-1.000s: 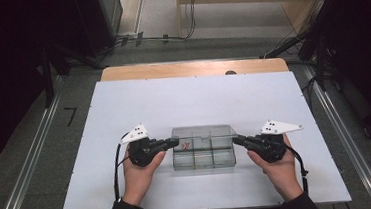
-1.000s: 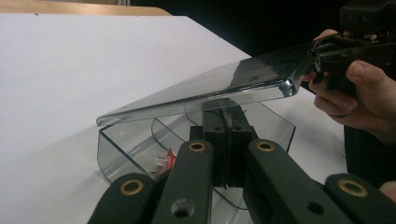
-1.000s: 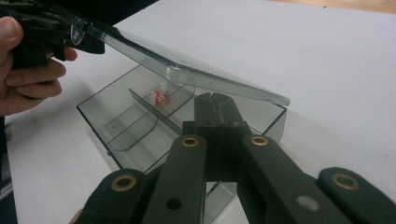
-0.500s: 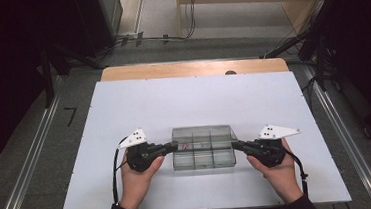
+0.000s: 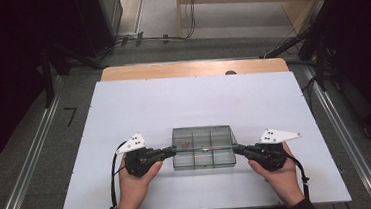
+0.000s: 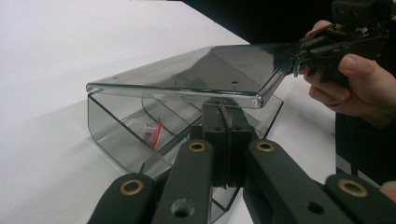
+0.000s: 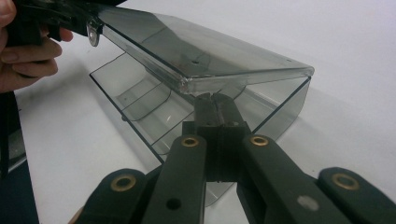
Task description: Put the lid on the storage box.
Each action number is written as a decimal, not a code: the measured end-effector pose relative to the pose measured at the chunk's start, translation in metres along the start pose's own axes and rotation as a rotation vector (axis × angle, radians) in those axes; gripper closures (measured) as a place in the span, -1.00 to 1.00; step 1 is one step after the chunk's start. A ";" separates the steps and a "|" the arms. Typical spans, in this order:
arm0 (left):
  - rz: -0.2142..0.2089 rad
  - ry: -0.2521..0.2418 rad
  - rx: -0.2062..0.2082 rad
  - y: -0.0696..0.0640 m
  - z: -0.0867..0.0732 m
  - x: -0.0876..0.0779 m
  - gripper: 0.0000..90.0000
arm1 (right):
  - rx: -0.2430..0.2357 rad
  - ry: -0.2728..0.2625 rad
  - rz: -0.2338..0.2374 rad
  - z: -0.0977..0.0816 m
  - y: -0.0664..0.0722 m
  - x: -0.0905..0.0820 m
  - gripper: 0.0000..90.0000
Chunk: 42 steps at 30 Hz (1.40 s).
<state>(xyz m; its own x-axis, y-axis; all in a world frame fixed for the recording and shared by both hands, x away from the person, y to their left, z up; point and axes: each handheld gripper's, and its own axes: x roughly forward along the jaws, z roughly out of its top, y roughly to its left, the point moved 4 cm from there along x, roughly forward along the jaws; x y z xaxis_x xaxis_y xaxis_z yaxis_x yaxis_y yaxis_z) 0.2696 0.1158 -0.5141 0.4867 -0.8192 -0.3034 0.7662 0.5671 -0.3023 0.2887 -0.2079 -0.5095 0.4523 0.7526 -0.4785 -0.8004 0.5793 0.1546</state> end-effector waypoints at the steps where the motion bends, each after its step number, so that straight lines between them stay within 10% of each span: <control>1: -0.001 0.002 -0.001 0.000 -0.001 -0.001 1.00 | 0.001 0.002 0.001 -0.001 0.000 0.000 0.96; 42: -0.001 0.130 0.014 0.002 -0.024 -0.003 1.00 | -0.043 0.081 -0.036 -0.022 -0.002 -0.003 0.96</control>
<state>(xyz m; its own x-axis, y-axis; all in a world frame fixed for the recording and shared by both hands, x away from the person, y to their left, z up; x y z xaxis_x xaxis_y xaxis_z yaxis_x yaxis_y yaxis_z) 0.2599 0.1211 -0.5355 0.4280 -0.8014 -0.4178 0.7730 0.5641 -0.2903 0.2800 -0.2179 -0.5277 0.4493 0.7024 -0.5521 -0.8011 0.5903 0.0990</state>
